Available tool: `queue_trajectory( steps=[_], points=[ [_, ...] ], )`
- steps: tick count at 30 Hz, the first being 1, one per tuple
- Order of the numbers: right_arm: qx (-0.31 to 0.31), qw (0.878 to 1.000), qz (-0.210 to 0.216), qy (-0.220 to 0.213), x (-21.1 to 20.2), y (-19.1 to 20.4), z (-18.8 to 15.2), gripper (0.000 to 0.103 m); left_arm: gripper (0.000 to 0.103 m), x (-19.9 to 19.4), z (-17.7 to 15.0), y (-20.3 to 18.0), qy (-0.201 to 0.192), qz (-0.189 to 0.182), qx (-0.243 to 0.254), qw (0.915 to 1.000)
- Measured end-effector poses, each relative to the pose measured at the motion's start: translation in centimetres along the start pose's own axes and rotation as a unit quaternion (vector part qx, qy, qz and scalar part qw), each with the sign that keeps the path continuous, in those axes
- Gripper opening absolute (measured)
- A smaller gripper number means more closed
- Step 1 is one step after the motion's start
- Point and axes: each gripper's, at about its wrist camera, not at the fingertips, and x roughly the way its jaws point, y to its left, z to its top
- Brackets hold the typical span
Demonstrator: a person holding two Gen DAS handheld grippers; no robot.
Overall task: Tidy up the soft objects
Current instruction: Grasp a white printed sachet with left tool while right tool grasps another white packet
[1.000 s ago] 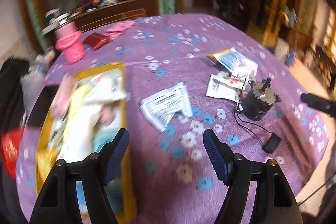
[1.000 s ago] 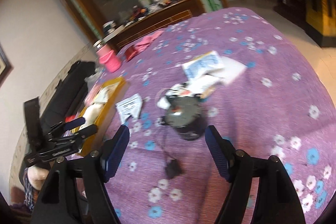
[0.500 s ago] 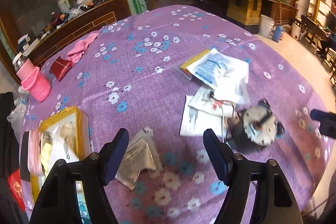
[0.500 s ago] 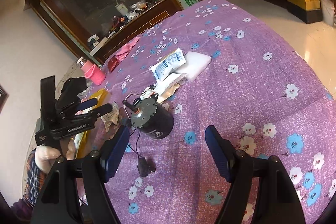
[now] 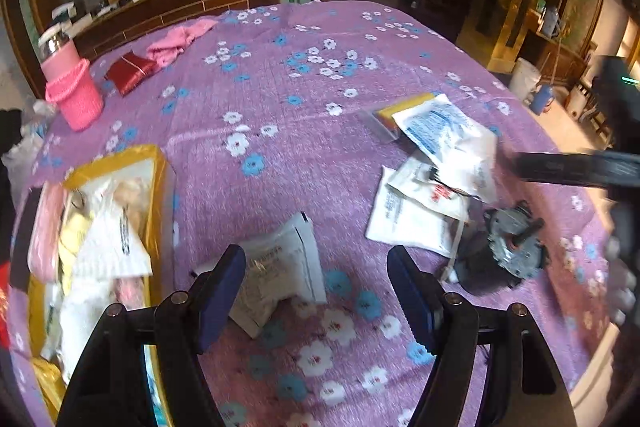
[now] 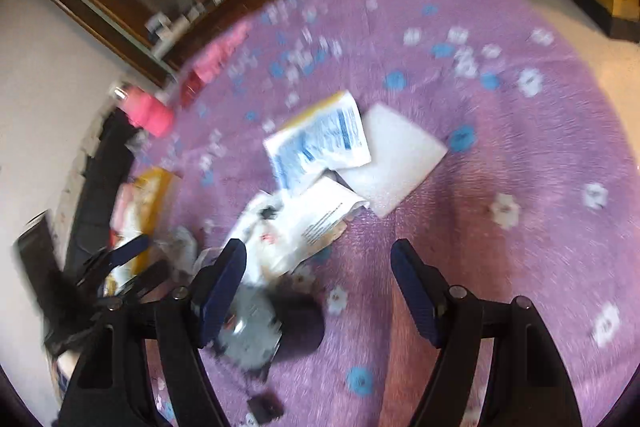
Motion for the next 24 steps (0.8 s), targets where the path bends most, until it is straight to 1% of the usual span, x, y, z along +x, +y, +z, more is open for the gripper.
queue_trajectory(
  steps=[1,2,3,4,5,6,7,9,10,13,14,16,19,20,21,22,24],
  points=[
    [0.003,1.000,0.000,0.015,1.0,0.0,0.4,0.074,0.077,-0.2,-0.2,0.0,-0.001,-0.006,0.000,1.0000],
    [0.007,0.999,0.008,0.040,2.5,-0.1,0.9,0.074,0.077,-0.5,-0.4,0.0,-0.003,-0.009,0.000,1.0000],
    [0.015,0.998,0.016,0.056,3.6,-0.2,1.2,0.073,0.077,-0.8,-0.5,0.0,-0.006,-0.014,-0.001,0.9999],
    [0.023,0.998,0.020,0.063,4.3,-0.3,1.4,0.073,0.076,-0.9,-0.6,0.1,-0.009,-0.018,-0.002,0.9998],
    [0.018,0.998,0.019,0.051,4.3,0.1,1.8,0.071,0.076,-1.1,-0.6,0.2,-0.011,-0.022,-0.004,0.9997],
    [0.010,0.998,0.022,0.049,4.4,0.6,2.2,0.059,0.076,-1.2,-0.6,0.3,-0.013,-0.026,-0.006,0.9996],
    [0.006,0.998,0.032,0.052,4.6,1.2,2.6,0.044,0.076,-1.4,-0.6,0.5,-0.016,-0.029,-0.010,0.9994],
    [0.003,0.997,0.049,0.057,5.0,2.0,2.9,0.033,0.077,-1.6,-0.6,0.8,-0.020,-0.032,-0.013,0.9992],
    [-0.011,0.997,0.054,0.061,5.2,3.1,3.1,0.031,0.077,-1.6,-0.6,1.0,-0.020,-0.033,-0.014,0.9992],
    [-0.040,0.995,0.063,0.073,6.2,5.2,3.1,0.031,0.077,-1.2,-0.8,1.5,-0.016,-0.032,-0.021,0.9992],
    [-0.047,0.994,0.059,0.080,6.6,5.9,3.0,0.031,0.077,-1.0,-0.9,1.7,-0.014,-0.032,-0.023,0.9991],
    [-0.048,0.994,0.042,0.086,7.6,6.6,3.4,0.031,0.077,-0.6,-1.0,2.2,-0.009,-0.031,-0.030,0.9990],
    [-0.039,0.995,0.035,0.084,8.5,6.9,4.2,0.030,0.077,-0.4,-1.2,2.6,-0.008,-0.036,-0.042,0.9984],
    [-0.037,0.996,0.035,0.079,8.5,6.9,4.3,0.027,0.077,-0.5,-1.2,2.6,-0.009,-0.037,-0.043,0.9983],
    [-0.038,0.996,0.042,0.071,8.1,7.0,4.3,0.016,0.077,-0.6,-1.3,2.5,-0.010,-0.039,-0.043,0.9983],
    [-0.039,0.996,0.052,0.067,7.8,7.0,4.1,0.014,0.077,-0.7,-1.4,2.5,-0.011,-0.040,-0.041,0.9983],
    [-0.038,0.996,0.061,0.049,6.6,6.8,3.8,0.013,0.077,-0.6,-1.4,2.4,-0.009,-0.037,-0.034,0.9987]
  ],
)
